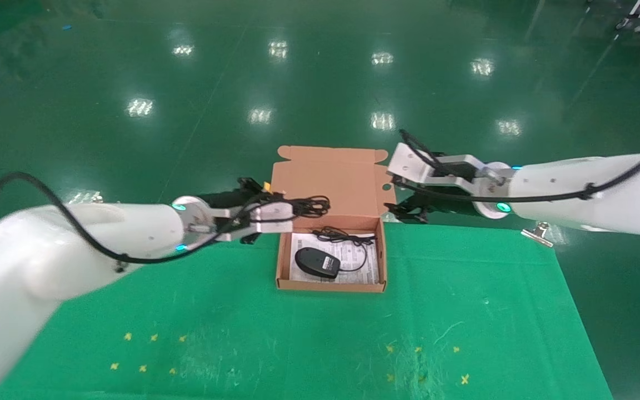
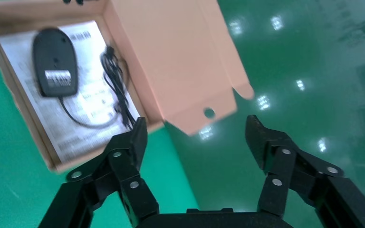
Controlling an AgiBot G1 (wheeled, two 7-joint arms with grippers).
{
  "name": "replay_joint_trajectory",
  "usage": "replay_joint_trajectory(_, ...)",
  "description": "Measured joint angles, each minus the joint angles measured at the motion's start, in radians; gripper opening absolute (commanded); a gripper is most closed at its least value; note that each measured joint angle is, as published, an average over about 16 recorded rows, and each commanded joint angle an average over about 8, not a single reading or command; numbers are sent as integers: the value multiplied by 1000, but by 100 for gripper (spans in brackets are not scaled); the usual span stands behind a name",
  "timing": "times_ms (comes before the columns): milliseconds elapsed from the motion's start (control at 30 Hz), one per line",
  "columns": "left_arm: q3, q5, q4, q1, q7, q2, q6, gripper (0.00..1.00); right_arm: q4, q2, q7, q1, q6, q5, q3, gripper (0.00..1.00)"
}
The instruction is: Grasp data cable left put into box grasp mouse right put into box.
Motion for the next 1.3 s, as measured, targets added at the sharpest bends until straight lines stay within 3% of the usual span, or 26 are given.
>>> replay_joint_trajectory(300,73,-124,198,-4,162,111,-120,0,162,140,108,5,-11,-53,0,100)
replay_joint_trajectory(667,228,-336,280,-24,254,140,-207,0,304,236,225,7,-22,-114,0,100)
replay_joint_trajectory(700,243,-352,282,-27,256,141,-213,6,312,241,233,8,-23,-119,0,100)
replay_joint_trajectory(933,315,-427,284,-43,262,143,-236,93,348,257,266,11,-27,-142,-1,100)
replay_joint_trajectory(967,321,-432,283,-45,263,144,-237,100,350,258,268,11,-27,-144,-1,100)
replay_joint_trajectory(1300,330,-440,280,-48,263,143,-237,100,352,259,271,11,-28,-147,-1,100)
